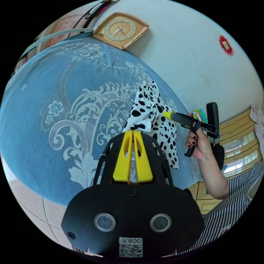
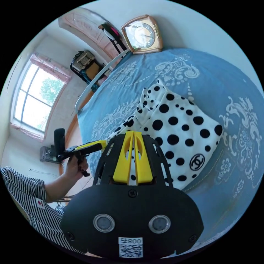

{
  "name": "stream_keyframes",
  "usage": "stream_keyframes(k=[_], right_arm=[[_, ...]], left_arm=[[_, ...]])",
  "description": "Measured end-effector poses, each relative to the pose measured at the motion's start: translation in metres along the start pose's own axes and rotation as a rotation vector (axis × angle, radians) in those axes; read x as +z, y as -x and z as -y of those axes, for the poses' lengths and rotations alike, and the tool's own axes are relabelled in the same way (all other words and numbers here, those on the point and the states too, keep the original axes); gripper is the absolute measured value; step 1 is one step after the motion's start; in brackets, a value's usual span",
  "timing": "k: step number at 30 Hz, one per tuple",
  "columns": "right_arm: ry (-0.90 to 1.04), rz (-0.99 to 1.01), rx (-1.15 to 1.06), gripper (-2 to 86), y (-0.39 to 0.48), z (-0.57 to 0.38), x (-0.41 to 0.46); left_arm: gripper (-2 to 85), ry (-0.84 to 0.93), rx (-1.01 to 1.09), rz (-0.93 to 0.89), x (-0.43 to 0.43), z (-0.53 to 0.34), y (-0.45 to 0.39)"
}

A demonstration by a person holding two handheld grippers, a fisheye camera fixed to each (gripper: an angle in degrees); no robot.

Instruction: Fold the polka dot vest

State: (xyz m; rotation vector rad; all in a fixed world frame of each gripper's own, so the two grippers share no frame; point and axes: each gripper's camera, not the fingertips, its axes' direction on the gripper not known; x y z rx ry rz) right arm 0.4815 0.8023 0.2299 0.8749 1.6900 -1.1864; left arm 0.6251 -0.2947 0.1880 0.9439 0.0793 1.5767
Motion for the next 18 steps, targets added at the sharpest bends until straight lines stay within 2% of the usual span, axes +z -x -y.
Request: stream_keyframes(k=[3, 5, 9, 12, 14, 18], right_arm=[[0.030, -0.066, -0.042, 0.1, 0.014, 0.017, 0.009], [0.109, -0.120, -0.086, 0.1, 0.024, 0.027, 0.028], [0.090, -0.161, -0.132, 0.2, 0.039, 0.028, 0.030], [0.113, -0.141, -0.141, 0.3, 0.041, 0.028, 0.028], [0.151, -0.098, -0.128, 0.3, 0.038, 0.029, 0.027], [0.171, -0.023, -0.079, 0.2, 0.030, 0.028, 0.025]], left_arm=[[0.2, -0.049, 0.026, -0.027, -0.009, -0.007, -0.011], [0.2, -0.013, 0.044, -0.032, -0.002, -0.006, -0.019], [0.2, 0.024, 0.032, -0.019, 0.011, -0.006, -0.017], [0.2, 0.017, -0.014, -0.050, 0.006, -0.007, -0.017], [0.2, -0.015, 0.034, -0.101, -0.003, -0.008, -0.031], [0.2, 0.035, 0.124, -0.130, 0.008, -0.001, -0.055]])
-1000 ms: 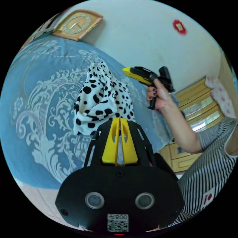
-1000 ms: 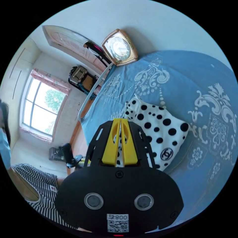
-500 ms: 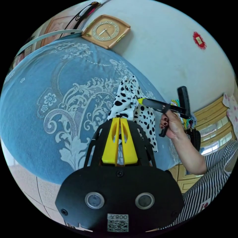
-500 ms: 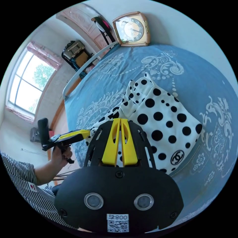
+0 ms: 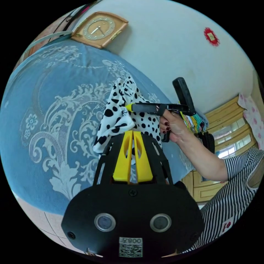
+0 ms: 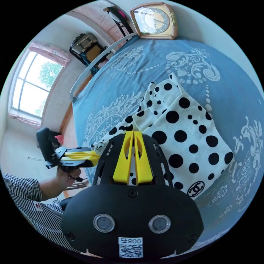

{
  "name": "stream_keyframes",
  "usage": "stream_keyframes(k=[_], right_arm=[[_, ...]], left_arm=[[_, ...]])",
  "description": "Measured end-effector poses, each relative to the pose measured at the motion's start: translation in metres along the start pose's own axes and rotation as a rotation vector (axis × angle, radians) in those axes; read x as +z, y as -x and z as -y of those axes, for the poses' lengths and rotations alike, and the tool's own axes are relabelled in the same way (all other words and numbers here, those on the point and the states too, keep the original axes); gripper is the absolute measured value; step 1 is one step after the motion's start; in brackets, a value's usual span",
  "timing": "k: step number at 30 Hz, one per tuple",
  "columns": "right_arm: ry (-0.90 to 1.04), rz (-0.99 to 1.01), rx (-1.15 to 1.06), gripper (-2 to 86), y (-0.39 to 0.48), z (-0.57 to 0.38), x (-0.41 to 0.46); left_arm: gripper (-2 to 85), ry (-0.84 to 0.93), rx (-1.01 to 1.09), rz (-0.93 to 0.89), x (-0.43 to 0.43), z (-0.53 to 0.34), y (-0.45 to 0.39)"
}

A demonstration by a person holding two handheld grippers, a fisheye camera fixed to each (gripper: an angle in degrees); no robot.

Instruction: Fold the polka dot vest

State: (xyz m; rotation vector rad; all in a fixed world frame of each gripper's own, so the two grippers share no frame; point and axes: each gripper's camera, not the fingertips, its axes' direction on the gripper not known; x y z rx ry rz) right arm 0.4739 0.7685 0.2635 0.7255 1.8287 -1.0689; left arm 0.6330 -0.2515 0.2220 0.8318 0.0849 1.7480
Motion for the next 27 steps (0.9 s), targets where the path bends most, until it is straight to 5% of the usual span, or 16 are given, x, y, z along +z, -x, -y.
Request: stream_keyframes(k=[4, 15, 27], right_arm=[[-0.098, 0.030, 0.009, 0.2, 0.002, -0.014, -0.015], [-0.089, -0.104, 0.094, 0.1, -0.040, -0.009, 0.023], [-0.163, -0.009, 0.128, 0.3, -0.074, -0.101, 0.032]], left_arm=[[0.2, 0.003, -0.031, 0.152, 0.013, 0.013, -0.004], [0.1, -0.057, -0.157, 0.027, 0.030, -0.006, 0.008], [2.4, -0.122, -0.092, -0.092, 0.016, -0.047, -0.038]])
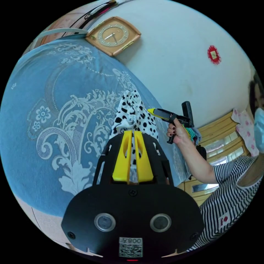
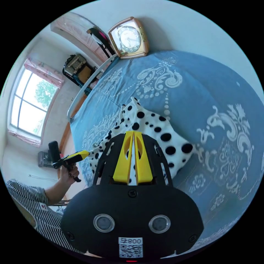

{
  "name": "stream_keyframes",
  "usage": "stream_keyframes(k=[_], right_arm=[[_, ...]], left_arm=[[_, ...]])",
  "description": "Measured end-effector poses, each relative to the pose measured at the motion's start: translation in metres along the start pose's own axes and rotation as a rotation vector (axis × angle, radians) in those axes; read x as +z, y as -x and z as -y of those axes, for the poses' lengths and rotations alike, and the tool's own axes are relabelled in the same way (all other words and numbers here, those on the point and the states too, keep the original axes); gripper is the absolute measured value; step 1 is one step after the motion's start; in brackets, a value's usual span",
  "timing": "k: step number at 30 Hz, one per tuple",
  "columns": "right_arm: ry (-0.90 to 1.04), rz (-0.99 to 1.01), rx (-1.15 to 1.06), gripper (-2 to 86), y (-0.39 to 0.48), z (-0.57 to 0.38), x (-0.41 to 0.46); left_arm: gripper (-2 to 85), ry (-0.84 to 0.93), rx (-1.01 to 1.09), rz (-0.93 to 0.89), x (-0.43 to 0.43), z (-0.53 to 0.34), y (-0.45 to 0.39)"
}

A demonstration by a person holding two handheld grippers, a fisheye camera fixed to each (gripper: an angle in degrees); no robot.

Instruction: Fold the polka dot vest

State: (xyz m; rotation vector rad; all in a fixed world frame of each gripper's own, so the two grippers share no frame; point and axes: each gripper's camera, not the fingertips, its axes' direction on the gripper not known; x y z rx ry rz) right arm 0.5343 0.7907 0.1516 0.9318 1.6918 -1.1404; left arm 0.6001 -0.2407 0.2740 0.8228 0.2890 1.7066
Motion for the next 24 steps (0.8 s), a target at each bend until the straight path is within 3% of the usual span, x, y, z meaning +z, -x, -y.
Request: stream_keyframes(k=[6, 11, 16, 24], right_arm=[[0.029, 0.184, 0.180, 1.5, -0.057, -0.124, 0.005], [0.071, 0.356, 0.395, 3.1, -0.093, -0.224, 0.033], [0.099, 0.448, 0.435, 4.5, -0.102, -0.263, 0.070], [0.114, 0.581, 0.436, 6.0, -0.109, -0.296, 0.125]], left_arm=[[6.1, 0.282, 0.229, -0.071, 0.051, -0.055, -0.077], [7.6, 0.447, 0.502, -0.002, 0.109, -0.093, -0.155], [6.9, 0.511, 0.673, 0.146, 0.139, -0.118, -0.194], [1.5, 0.486, 0.649, 0.215, 0.142, -0.136, -0.205]])
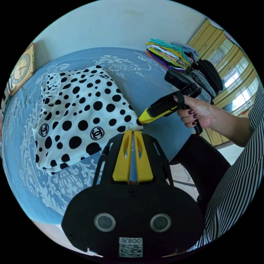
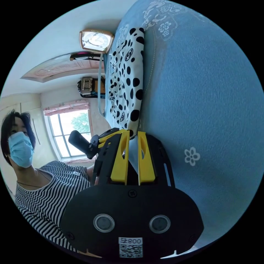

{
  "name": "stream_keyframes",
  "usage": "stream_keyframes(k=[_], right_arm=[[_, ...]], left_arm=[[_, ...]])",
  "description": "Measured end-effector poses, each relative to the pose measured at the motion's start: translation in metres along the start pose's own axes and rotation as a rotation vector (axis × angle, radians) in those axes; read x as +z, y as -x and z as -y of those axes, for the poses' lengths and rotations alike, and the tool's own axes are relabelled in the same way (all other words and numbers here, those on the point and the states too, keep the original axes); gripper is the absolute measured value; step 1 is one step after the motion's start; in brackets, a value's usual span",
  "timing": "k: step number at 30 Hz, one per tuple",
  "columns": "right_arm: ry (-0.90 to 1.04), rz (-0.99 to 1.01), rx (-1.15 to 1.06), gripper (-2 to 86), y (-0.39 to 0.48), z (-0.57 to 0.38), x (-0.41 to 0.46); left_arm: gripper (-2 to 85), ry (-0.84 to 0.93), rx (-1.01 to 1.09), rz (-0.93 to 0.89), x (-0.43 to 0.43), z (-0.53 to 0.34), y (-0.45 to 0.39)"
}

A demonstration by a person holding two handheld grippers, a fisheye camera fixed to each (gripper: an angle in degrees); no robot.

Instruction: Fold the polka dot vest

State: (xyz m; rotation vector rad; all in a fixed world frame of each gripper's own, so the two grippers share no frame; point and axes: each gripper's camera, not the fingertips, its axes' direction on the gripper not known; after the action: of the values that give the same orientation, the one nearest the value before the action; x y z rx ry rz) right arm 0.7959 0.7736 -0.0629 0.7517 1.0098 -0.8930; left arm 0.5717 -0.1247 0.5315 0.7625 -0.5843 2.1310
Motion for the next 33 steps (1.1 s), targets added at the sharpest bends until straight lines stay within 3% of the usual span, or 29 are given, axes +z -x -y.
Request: stream_keyframes(k=[9, 18, 33], right_arm=[[-0.007, 0.118, 0.027, 8.1, -0.041, -0.019, 0.034], [0.004, 0.125, 0.025, 3.1, -0.061, -0.024, 0.073], [-0.052, 0.227, -0.075, 2.0, -0.038, -0.032, 0.109]], left_arm=[[0.9, -0.014, 0.022, 0.031, -0.013, -0.010, -0.013], [1.1, -0.045, -0.056, -0.029, -0.038, -0.036, 0.018], [5.7, -0.388, -0.870, -0.689, -0.078, -0.202, 0.194]])
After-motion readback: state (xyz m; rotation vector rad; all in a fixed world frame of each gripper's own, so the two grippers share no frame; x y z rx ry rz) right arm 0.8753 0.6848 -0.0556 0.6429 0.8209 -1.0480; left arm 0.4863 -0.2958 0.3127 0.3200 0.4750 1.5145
